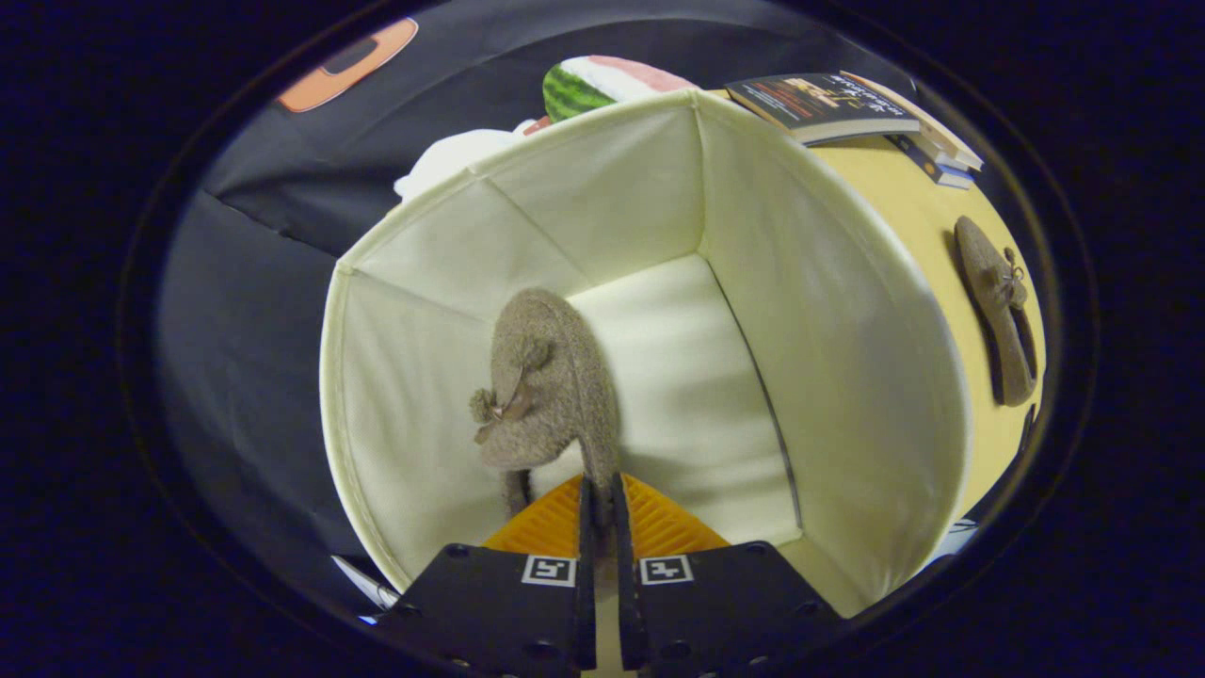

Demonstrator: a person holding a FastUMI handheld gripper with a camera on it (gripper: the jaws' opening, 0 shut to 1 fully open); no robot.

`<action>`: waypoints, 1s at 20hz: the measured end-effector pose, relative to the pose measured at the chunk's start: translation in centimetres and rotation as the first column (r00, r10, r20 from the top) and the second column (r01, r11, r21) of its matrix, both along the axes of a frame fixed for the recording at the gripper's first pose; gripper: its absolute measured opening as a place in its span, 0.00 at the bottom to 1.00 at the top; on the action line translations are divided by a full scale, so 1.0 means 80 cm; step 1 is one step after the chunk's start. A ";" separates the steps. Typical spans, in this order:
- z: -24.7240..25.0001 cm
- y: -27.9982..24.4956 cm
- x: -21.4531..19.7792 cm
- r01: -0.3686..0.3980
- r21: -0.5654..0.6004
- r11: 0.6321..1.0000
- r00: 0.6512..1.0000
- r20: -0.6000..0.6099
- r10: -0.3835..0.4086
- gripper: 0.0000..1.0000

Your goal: Open the storage box then place both shoes into the box .Put the left shoe in first, then the right shoe, with the right side of both shoes facing outward in a uniform manner.

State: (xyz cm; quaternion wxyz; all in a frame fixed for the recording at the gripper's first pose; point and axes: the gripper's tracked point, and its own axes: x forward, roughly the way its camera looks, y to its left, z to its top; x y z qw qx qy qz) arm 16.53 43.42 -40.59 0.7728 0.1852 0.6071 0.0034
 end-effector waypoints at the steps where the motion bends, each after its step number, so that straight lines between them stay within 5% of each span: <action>1: 0.008 0.003 -0.002 -0.018 0.021 1.000 1.000 0.009 0.018 0.11; 9: 0.175 -0.067 -0.011 -0.231 -0.022 0.973 0.946 0.231 0.229 0.93; 15: 0.246 -0.222 0.011 -0.228 -0.078 0.971 0.906 0.349 0.241 0.96; 20: 0.195 -0.372 0.024 -0.166 -0.129 0.978 0.937 0.288 0.197 0.96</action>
